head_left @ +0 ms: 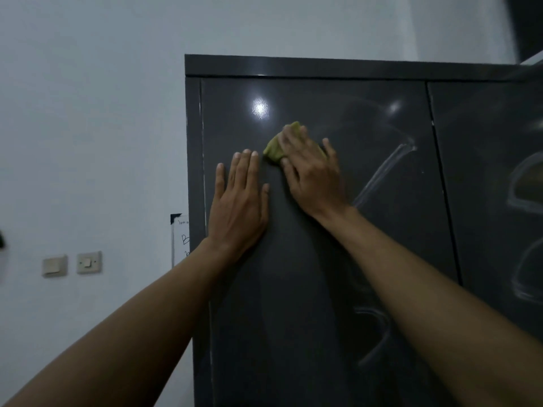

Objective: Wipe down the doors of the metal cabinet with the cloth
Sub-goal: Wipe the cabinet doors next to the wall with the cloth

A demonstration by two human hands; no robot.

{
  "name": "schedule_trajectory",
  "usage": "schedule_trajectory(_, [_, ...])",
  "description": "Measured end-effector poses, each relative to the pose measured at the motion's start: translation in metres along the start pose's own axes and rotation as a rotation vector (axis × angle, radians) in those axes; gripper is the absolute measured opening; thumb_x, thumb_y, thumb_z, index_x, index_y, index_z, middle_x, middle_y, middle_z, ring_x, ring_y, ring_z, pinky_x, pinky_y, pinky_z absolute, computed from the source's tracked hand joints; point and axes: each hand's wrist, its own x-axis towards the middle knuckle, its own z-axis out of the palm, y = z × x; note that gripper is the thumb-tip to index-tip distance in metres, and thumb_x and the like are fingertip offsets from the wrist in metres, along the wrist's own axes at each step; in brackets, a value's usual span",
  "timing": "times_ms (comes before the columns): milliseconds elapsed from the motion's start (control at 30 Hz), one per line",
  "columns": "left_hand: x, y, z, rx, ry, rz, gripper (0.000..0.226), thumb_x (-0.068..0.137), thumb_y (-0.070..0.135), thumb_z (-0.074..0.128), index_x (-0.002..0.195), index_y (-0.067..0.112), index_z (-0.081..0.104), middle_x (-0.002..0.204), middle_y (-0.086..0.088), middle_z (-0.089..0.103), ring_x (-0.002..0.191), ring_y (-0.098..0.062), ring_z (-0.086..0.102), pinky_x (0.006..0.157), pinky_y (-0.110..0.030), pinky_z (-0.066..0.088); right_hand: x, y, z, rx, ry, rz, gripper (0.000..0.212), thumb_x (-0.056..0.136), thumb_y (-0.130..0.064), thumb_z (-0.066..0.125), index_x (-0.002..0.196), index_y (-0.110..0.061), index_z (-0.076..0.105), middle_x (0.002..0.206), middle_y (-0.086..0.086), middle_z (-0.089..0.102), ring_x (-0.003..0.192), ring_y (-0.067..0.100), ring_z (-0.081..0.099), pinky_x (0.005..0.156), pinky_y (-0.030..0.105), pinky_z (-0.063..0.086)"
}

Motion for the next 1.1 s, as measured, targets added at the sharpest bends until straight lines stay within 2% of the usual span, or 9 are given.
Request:
schedule_trajectory(100, [0.006,-0.004,0.002,0.004,-0.001,0.023,0.055,0.102,0.025,0.039,0.149,0.001,0.026,0.156,-0.018,0.027,0.147,-0.028,0.017,0.121,-0.046,0.005,-0.004,0.003,0.001,0.036,0.088,0.163,0.043,0.101,-0.023,0.043,0.143,-0.017,0.046,0.152,0.0,0.039,0.145,0.021,0.028,0.116,0.048,0.021])
schedule_trajectory(167, [0.007,-0.005,0.003,0.015,-0.004,0.032,0.055,0.102,0.026,0.039,0.149,0.001,0.026,0.156,-0.018,0.026,0.147,-0.029,0.016,0.121,-0.046,0.004,-0.014,-0.002,0.002,0.053,0.155,0.112,0.038,0.098,-0.018,0.05,0.136,-0.015,0.055,0.144,0.002,0.05,0.141,0.023,0.036,0.114,0.047,0.027])
schedule_trajectory(233, [0.01,-0.004,0.003,0.013,0.001,0.034,0.054,0.102,0.025,0.038,0.149,0.002,0.027,0.156,-0.018,0.026,0.148,-0.028,0.016,0.121,-0.046,0.003,-0.013,-0.005,0.002,0.065,0.137,-0.001,0.035,0.096,-0.014,0.053,0.131,-0.015,0.059,0.139,0.001,0.056,0.138,0.023,0.041,0.113,0.046,0.029])
schedule_trajectory(333, [0.018,0.0,0.005,-0.006,0.02,0.013,0.054,0.102,0.025,0.039,0.149,0.002,0.026,0.156,-0.017,0.025,0.148,-0.027,0.015,0.121,-0.047,0.003,0.012,0.001,-0.002,0.033,0.004,-0.06,0.04,0.1,-0.018,0.047,0.14,-0.019,0.05,0.148,-0.003,0.045,0.143,0.018,0.032,0.116,0.045,0.024])
schedule_trajectory(467, [0.032,0.006,0.006,-0.018,0.03,-0.012,0.055,0.103,0.027,0.037,0.15,0.003,0.024,0.157,-0.016,0.024,0.148,-0.026,0.013,0.121,-0.046,0.002,0.03,0.012,-0.004,0.004,-0.008,0.121,0.045,0.104,-0.026,0.037,0.148,-0.024,0.037,0.157,-0.007,0.029,0.148,0.014,0.017,0.119,0.044,0.012])
schedule_trajectory(533, [0.036,0.007,0.006,-0.021,0.026,-0.016,0.055,0.104,0.028,0.034,0.151,0.004,0.022,0.158,-0.014,0.023,0.149,-0.025,0.011,0.121,-0.045,0.0,0.022,0.009,-0.003,0.033,0.031,0.171,0.044,0.103,-0.024,0.039,0.147,-0.022,0.039,0.156,-0.005,0.03,0.148,0.016,0.018,0.119,0.044,0.012])
schedule_trajectory(767, [0.048,0.016,0.008,-0.009,0.035,-0.039,0.055,0.104,0.028,0.033,0.151,0.004,0.02,0.159,-0.014,0.02,0.149,-0.024,0.008,0.121,-0.044,-0.001,0.048,0.016,0.0,0.015,-0.063,0.006,0.045,0.103,-0.025,0.039,0.147,-0.026,0.038,0.157,-0.008,0.028,0.148,0.013,0.015,0.119,0.043,0.009])
schedule_trajectory(967, [0.052,0.015,0.009,0.074,-0.008,-0.017,0.053,0.104,0.031,0.032,0.151,0.008,0.024,0.16,-0.015,0.017,0.149,-0.028,0.007,0.121,-0.046,-0.002,0.058,0.025,0.003,0.037,0.02,0.173,0.047,0.103,-0.025,0.035,0.15,-0.024,0.033,0.159,-0.005,0.025,0.148,0.017,0.015,0.118,0.047,0.009])
schedule_trajectory(1100, [0.056,0.021,0.01,0.063,-0.004,-0.029,0.053,0.104,0.028,0.034,0.151,0.005,0.024,0.159,-0.015,0.018,0.149,-0.028,0.008,0.121,-0.046,0.0,0.058,0.019,0.004,0.044,-0.061,-0.026,0.046,0.102,-0.023,0.038,0.148,-0.023,0.037,0.158,-0.003,0.028,0.148,0.018,0.018,0.116,0.047,0.012])
